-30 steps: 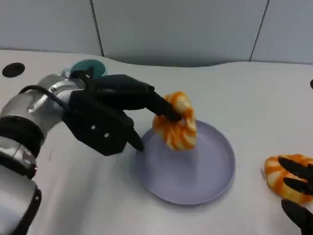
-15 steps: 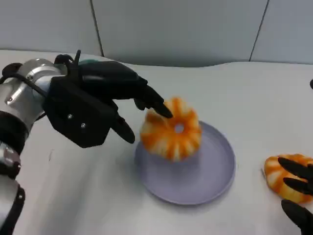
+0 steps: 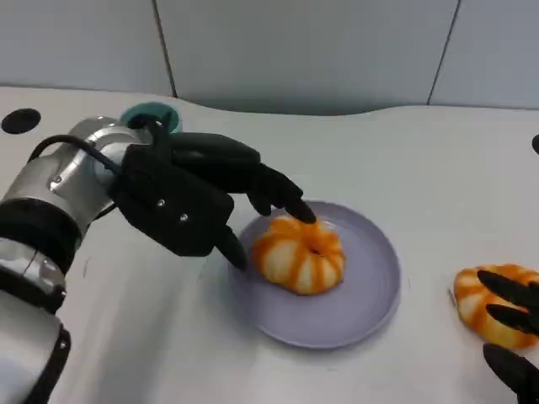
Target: Grasp the bread from the table and place it into the plate.
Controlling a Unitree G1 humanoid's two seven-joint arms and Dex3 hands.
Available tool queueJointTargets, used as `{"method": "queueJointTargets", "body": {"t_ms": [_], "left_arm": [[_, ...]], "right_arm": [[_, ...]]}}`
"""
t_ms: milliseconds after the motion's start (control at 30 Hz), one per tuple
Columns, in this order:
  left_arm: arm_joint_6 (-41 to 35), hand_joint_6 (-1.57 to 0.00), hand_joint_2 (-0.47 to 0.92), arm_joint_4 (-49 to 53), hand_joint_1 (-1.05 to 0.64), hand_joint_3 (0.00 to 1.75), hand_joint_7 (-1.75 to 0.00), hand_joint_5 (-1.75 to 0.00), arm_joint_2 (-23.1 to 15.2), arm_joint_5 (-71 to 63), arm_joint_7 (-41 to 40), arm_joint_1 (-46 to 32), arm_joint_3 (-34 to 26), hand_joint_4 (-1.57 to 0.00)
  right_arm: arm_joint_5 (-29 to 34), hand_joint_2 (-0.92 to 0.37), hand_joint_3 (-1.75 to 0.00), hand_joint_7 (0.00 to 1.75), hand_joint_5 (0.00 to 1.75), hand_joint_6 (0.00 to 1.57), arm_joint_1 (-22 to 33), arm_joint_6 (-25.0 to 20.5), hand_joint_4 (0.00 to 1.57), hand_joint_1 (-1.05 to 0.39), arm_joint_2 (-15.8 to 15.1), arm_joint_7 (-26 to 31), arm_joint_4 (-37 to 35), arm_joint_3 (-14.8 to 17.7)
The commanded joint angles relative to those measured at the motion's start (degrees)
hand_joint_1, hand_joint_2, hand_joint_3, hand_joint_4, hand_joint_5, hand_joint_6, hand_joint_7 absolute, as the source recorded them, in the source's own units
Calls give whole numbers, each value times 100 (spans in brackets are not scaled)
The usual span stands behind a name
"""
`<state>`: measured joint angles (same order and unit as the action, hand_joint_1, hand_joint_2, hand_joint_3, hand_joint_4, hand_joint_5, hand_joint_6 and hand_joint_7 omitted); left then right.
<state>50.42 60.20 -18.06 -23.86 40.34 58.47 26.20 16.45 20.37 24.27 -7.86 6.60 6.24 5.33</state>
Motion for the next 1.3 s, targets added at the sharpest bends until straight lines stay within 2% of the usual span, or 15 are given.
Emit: {"method": "queueJointTargets", "body": {"t_ms": [33,167,267,400,533,600,633,700,733,800,867,933,1000,1167,1300], "left_arm": [[404,-49,92,-69,-67,15,-6,-51,-337,690,-27,-286,-555,-41],[517,-61,92,-194,-60,17,-7,-80,-403,2041,431,-934,-1343,-37],[193,-67,92,-499,-61,21,-8,-103,-428,2964,990,-1451,-1788,-31],[-899,-69,92,-1200,-64,17,-10,-102,-537,3707,1416,-2152,-2210,-31],[-1848,-71,92,-1964,-61,15,-11,-93,-520,3943,1182,-2884,-2504,-38],[-2203,-81,92,-2249,-59,11,-20,-106,-414,3877,778,-3236,-2638,-47],[-2362,-77,92,-2395,-59,10,-40,-120,-369,3770,482,-3408,-2682,-48],[-2762,-60,92,-2718,-57,6,-97,-144,-314,3570,-42,-3702,-2730,-51],[-3139,-57,92,-2918,-56,5,-108,-148,-316,3441,-297,-3877,-2708,-52],[-3747,-46,92,-3266,-55,5,-150,-169,-318,3266,-617,-4116,-2677,-56],[-4575,-43,92,-3579,-49,4,-165,-173,-262,3203,-891,-4368,-2653,-59],[-5458,-46,91,-3859,-39,2,-173,-174,-220,3154,-1133,-4516,-2617,-65],[-5990,-49,91,-4112,-37,2,-174,-175,-249,3040,-1260,-4599,-2540,-69],[-6586,-52,88,-4538,-35,0,-175,-175,-220,2922,-1419,-4859,-2466,-71],[-6645,-60,86,-4608,-37,0,-175,-175,-297,2665,-1424,-4833,-2266,-77]], "right_arm": [[-45,-92,-34,0,1,77,21,27,93,-36,-35,12,2,16],[-40,-92,-35,0,1,76,25,10,92,-36,-46,19,-6,39],[-63,-92,-34,0,0,77,27,31,91,-36,-52,22,-28,60],[-95,-92,-34,0,0,76,46,-43,91,-36,-62,-20,-12,68],[-69,-92,-34,0,0,76,67,-122,90,-36,-45,-19,45,65],[-63,-92,-34,0,0,76,70,-139,90,-36,-37,-17,61,58],[-71,-92,-34,0,0,76,65,-129,90,-36,-35,-17,55,55],[-89,-92,-34,0,0,76,60,-124,91,-36,-32,-24,50,52],[-89,-92,-34,0,0,76,61,-133,91,-36,-30,-27,62,51],[-85,-92,-33,0,1,76,64,-150,91,-36,-27,-30,83,50],[-126,-92,-33,0,1,76,58,-124,91,-36,-55,-58,42,63],[-148,-92,-33,0,1,76,59,-156,92,-36,-88,-91,20,88],[-129,-92,-33,0,1,77,40,-114,92,-37,-127,-84,-40,114],[-199,-92,-33,1,1,78,-12,-19,93,-37,-152,-70,-171,152],[-200,-92,-33,1,1,78,-70,41,92,-38,-193,-59,-298,167]]}}
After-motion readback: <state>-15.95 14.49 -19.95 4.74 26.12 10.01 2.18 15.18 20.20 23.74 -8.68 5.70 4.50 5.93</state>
